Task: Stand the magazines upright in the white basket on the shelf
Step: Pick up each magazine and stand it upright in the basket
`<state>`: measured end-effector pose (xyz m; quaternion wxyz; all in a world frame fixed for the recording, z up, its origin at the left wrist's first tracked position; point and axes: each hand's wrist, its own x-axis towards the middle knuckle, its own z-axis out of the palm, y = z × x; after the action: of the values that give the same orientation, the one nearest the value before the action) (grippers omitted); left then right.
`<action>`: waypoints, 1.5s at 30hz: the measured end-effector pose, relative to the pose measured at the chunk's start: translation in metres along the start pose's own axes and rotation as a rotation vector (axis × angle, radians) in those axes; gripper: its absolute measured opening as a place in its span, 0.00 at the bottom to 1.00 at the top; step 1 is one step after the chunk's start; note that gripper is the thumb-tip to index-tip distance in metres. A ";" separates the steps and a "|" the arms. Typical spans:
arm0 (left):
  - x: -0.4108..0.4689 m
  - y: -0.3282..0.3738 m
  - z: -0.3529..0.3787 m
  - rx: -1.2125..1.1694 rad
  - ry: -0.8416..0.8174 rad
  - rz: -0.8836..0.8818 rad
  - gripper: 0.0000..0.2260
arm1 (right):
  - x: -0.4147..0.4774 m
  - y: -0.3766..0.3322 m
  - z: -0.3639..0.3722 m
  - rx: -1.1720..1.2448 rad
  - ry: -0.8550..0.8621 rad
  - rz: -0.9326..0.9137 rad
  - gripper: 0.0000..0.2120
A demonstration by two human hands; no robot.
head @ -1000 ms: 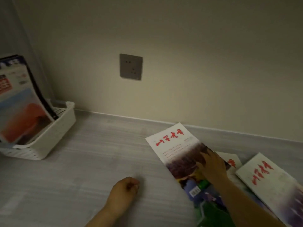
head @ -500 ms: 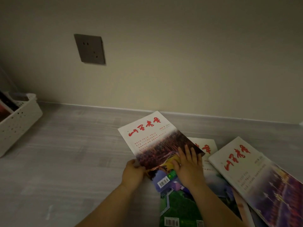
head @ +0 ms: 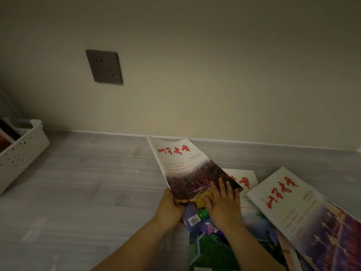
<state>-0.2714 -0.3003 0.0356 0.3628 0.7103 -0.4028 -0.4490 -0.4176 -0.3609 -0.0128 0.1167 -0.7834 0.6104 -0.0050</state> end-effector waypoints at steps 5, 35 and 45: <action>-0.014 0.000 -0.018 -0.213 0.029 0.109 0.22 | -0.005 -0.005 -0.011 0.230 0.055 0.005 0.30; -0.041 -0.095 -0.408 -0.208 0.818 0.448 0.15 | 0.072 -0.452 -0.155 1.155 0.134 -0.300 0.13; -0.018 -0.119 -0.488 -0.213 0.902 0.380 0.08 | 0.096 -0.577 -0.144 1.269 0.110 -0.360 0.12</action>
<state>0.2071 -0.1600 0.1003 0.6468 0.7067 -0.2801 -0.0619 0.1361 -0.3468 0.2231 0.5218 -0.6509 0.3537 -0.4230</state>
